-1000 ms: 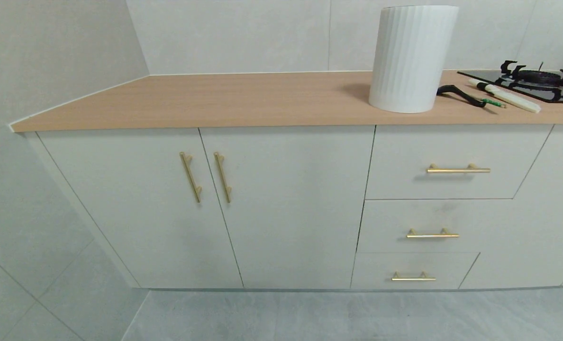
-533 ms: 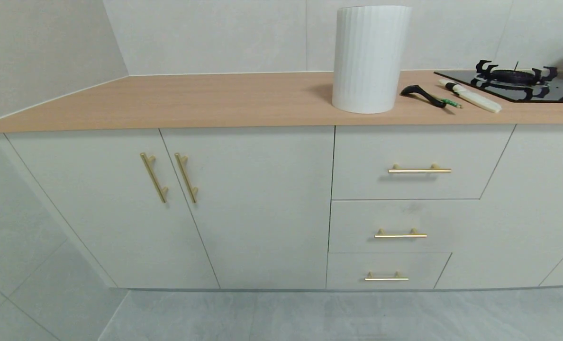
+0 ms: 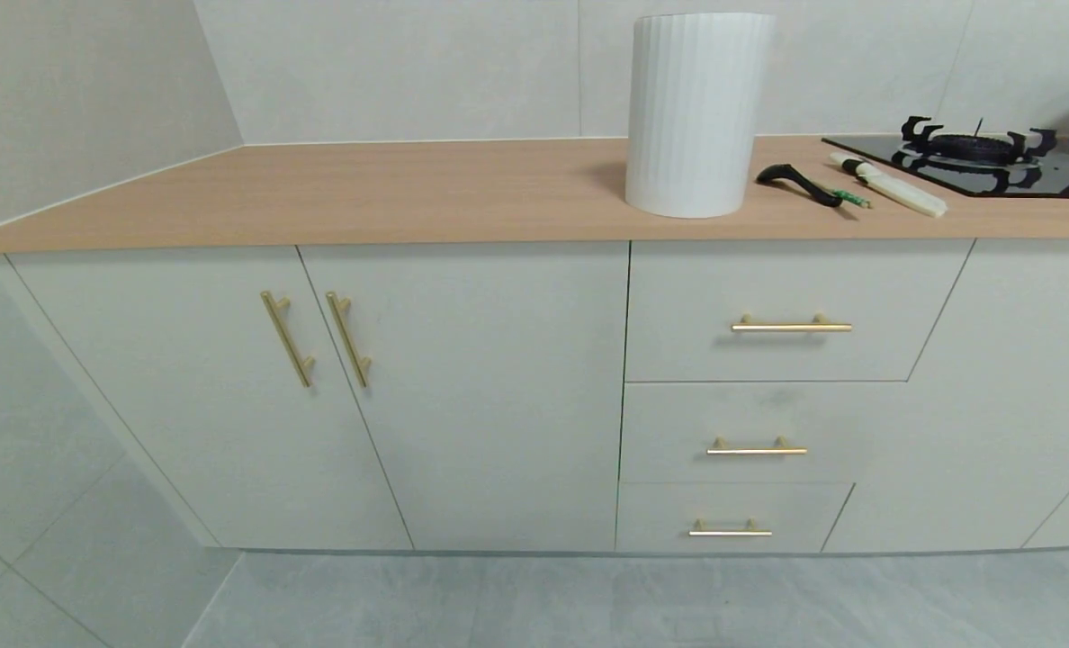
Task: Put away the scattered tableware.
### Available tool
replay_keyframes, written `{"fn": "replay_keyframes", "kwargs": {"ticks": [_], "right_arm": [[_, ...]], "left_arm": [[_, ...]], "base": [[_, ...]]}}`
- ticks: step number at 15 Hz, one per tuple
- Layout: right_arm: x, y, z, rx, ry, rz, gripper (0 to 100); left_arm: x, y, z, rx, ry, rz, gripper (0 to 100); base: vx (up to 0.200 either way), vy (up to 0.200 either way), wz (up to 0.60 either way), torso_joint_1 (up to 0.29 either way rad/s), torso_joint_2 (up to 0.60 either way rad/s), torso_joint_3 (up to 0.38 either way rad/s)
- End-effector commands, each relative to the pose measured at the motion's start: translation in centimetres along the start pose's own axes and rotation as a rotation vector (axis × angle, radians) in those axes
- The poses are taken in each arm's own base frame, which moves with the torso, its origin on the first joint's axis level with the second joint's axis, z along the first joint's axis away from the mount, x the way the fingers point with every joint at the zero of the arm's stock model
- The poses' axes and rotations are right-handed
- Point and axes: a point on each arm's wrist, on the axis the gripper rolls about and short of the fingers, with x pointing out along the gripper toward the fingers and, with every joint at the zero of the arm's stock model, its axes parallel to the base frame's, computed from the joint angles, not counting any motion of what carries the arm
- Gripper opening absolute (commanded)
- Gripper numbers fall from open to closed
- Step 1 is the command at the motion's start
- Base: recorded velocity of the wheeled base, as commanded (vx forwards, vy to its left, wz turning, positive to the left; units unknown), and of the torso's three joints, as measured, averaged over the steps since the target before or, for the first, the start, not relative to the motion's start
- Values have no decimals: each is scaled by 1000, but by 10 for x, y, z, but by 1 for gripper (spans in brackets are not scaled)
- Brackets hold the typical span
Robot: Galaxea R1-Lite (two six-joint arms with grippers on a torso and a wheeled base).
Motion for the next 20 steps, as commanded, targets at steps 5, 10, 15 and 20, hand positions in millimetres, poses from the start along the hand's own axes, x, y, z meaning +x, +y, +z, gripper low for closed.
{"fn": "replay_keyframes", "kwargs": {"ticks": [5,10,15,20], "right_arm": [[0,0,0,-2,1,0,100],[0,0,0,-5,1,-1,100],[0,0,0,-6,-2,0,100],[-13,-1,45,43,-139,37,100]], "left_arm": [[0,0,0,-1,0,1,100],[0,0,0,-2,0,1,100],[0,0,0,-2,0,-1,100],[0,0,0,-2,-1,-1,100]], "base": [[200,0,0,0,2,3],[0,0,0,0,0,0],[0,0,0,0,0,0],[0,0,0,0,0,0]]}}
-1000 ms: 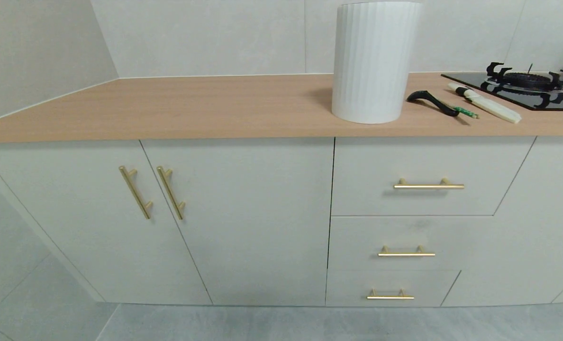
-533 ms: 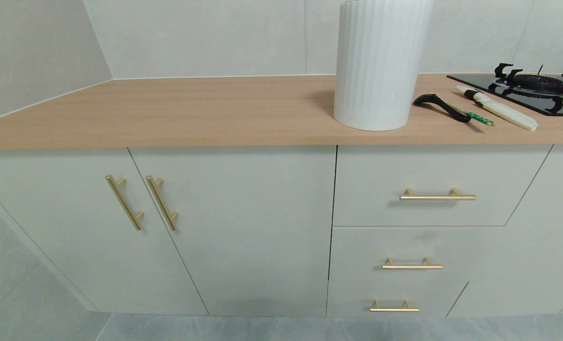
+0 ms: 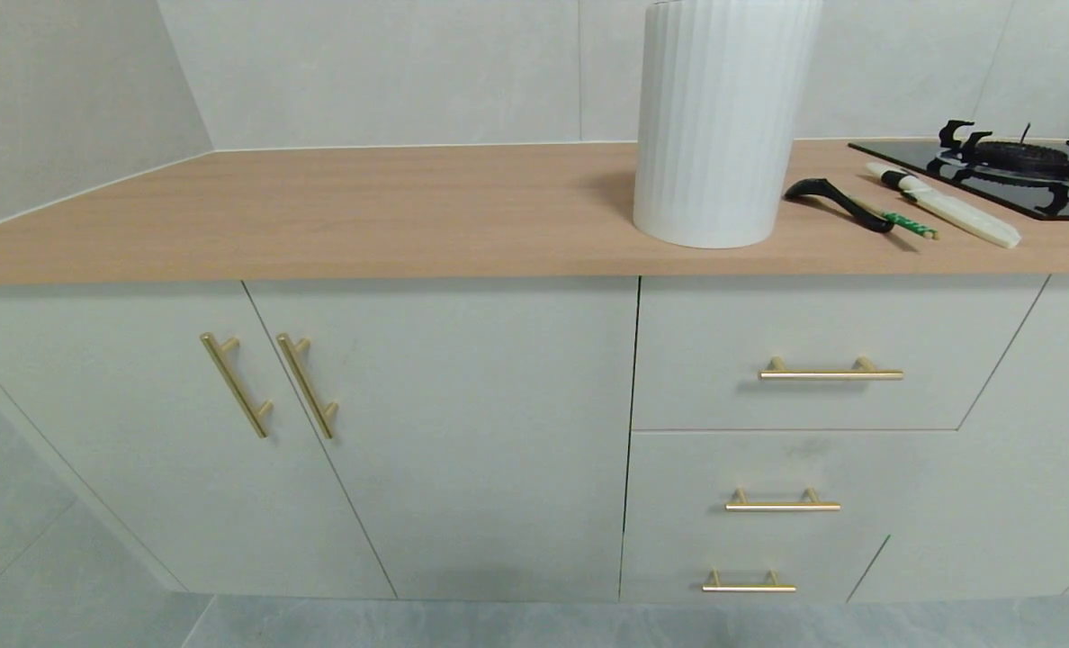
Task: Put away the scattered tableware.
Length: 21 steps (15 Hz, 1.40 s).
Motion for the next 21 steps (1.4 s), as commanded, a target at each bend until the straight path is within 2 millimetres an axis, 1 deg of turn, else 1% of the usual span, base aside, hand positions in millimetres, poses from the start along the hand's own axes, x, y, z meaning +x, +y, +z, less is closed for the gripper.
{"fn": "replay_keyframes", "kwargs": {"ticks": [1,2,3,5,6,8,9,10,11,12,13,14,15,17,18,19,20,21], "right_arm": [[-5,1,37,24,-19,90,100],[5,3,41,24,119,166,100],[19,4,42,30,231,198,100],[52,7,46,33,428,232,100],[65,10,49,30,487,259,100],[101,17,57,19,602,290,100],[119,20,58,16,654,292,100],[134,23,56,16,696,297,100],[153,27,49,-4,747,310,100],[167,30,42,-8,781,311,100],[176,32,37,-9,801,309,100],[204,37,19,-11,850,304,100],[218,39,7,-14,870,302,100],[241,44,-14,-15,873,302,100],[249,45,-20,-14,868,302,100],[264,47,-30,-16,860,298,100],[273,49,-36,-21,848,287,100],[277,50,-41,-26,843,279,100]], "left_arm": [[0,0,0,0,1,-1,100],[0,0,0,0,-1,0,100],[0,0,0,0,1,0,100],[0,0,0,0,-1,0,100],[0,0,0,0,1,0,100],[0,0,0,1,1,-1,100],[0,0,0,0,-1,0,100],[0,0,0,0,1,0,100],[0,0,0,0,1,-1,100],[0,0,0,0,1,-1,100],[0,0,0,1,1,0,100],[0,0,0,0,1,-1,100],[0,0,0,0,1,-1,100],[0,0,0,0,1,0,100],[0,0,0,0,1,0,100],[0,0,0,1,1,0,100],[0,0,0,0,1,0,100],[0,0,0,0,1,-1,100]], "base": [[0,0,0,0,0,0],[0,0,0,0,0,0],[0,0,0,0,0,0],[0,0,0,0,0,0],[0,0,0,0,0,0],[0,0,0,0,0,0],[0,0,0,0,0,0],[0,0,0,0,0,0],[0,0,0,0,0,0],[0,0,0,0,0,0],[0,0,0,0,0,0],[0,0,0,0,0,0],[0,0,0,0,0,0],[0,0,0,0,0,0],[0,0,0,0,0,0],[0,0,0,0,0,0],[0,0,0,0,0,0],[0,0,0,0,0,0]]}}
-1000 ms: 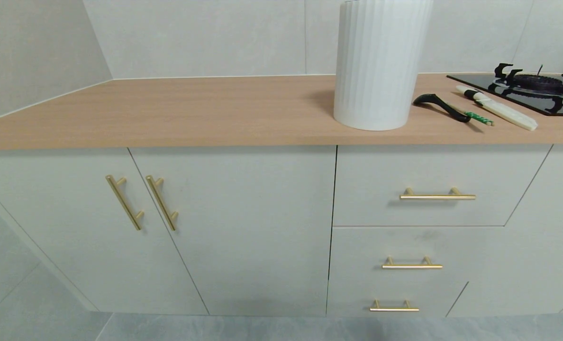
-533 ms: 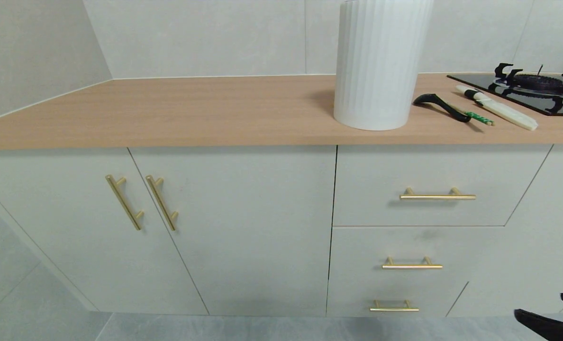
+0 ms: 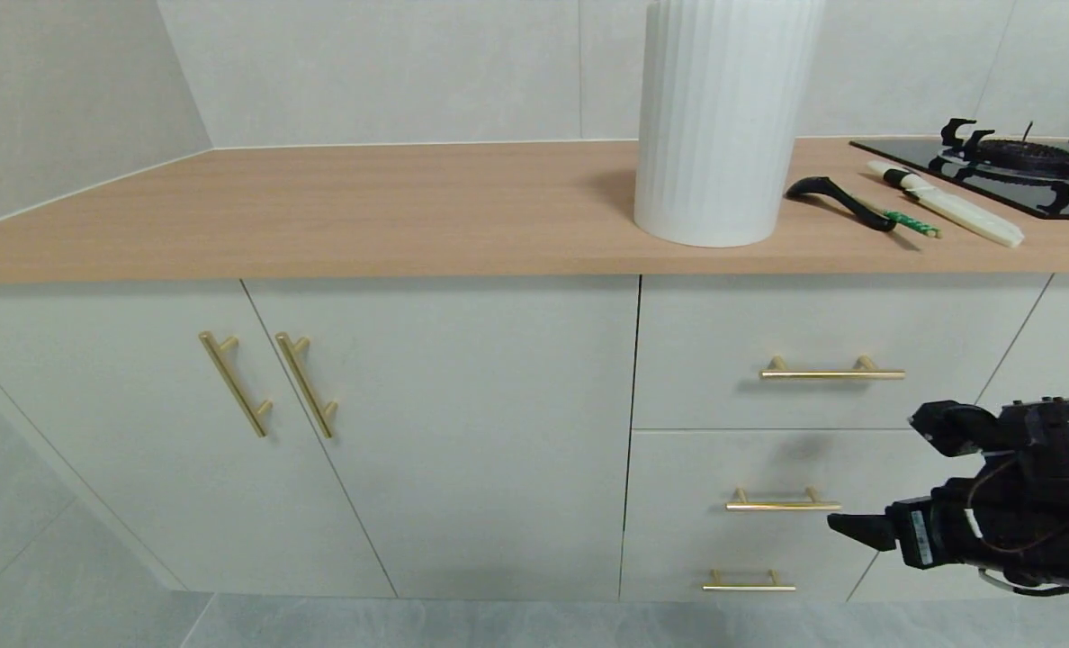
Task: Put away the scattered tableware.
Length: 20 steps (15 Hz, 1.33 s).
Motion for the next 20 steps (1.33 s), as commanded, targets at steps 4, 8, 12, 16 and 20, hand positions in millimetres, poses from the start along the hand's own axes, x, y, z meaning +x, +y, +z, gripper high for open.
{"fn": "replay_keyframes", "kwargs": {"ticks": [4,8,12,16,20], "right_arm": [[65,-5,-21,-5,73,-45,100],[95,3,-32,-30,17,-142,100],[117,8,-37,-22,-76,-137,100],[133,13,-37,31,-128,-183,100],[144,12,-36,73,-144,-196,100]], "left_arm": [[0,0,0,-1,0,-1,100],[0,0,0,-1,0,1,100],[0,0,0,-1,0,1,100],[0,0,0,1,-1,1,100],[0,0,0,-1,-1,-1,100]], "base": [[0,0,0,0,0,0],[0,0,0,0,0,0],[0,0,0,0,0,0],[0,0,0,0,0,0],[0,0,0,0,0,0]]}}
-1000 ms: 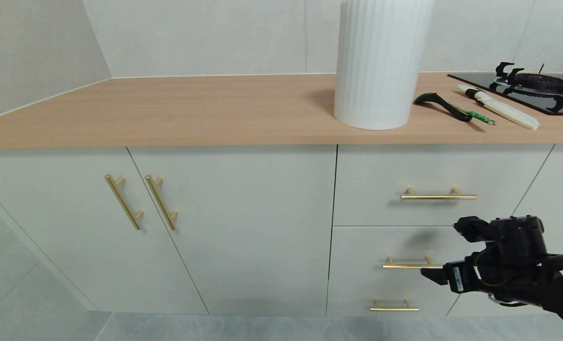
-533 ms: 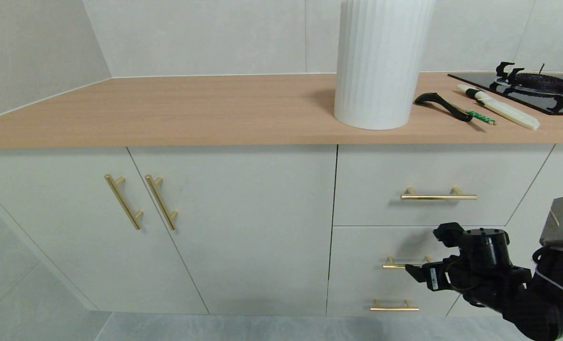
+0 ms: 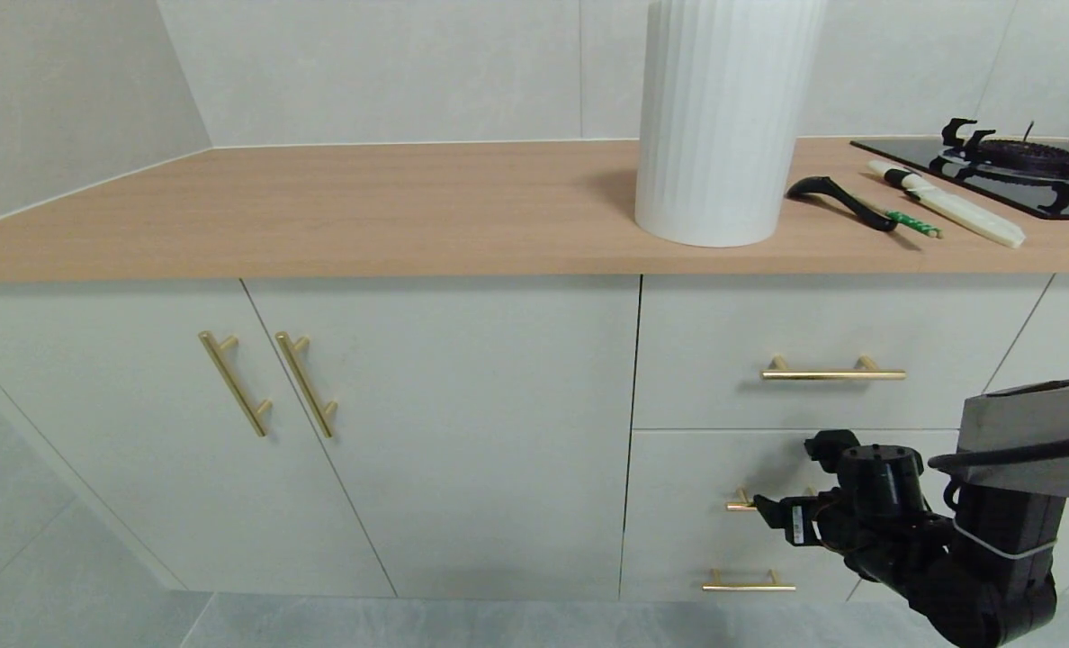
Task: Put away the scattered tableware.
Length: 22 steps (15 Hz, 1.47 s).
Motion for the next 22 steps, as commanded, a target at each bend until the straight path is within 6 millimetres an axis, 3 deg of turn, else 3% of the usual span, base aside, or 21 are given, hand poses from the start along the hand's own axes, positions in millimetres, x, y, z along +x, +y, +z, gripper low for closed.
{"fn": "replay_keyframes", "kwargs": {"ticks": [1,6,16,19,22], "right_arm": [[6,0,-2,5,2,-7,100],[12,-2,-8,15,0,-22,100],[6,-3,-15,-13,39,-25,100],[-9,-5,-14,-35,70,-25,100],[-57,-4,3,-71,122,8,100]], "left_arm": [[0,0,0,0,0,1,100],[0,0,0,0,0,-1,100],[0,0,0,0,0,1,100],[0,0,0,2,-1,1,100],[0,0,0,0,0,1,100]], "base": [[0,0,0,0,0,0],[0,0,0,0,0,0],[0,0,0,0,0,0],[0,0,0,0,0,0],[0,0,0,0,0,0]]}}
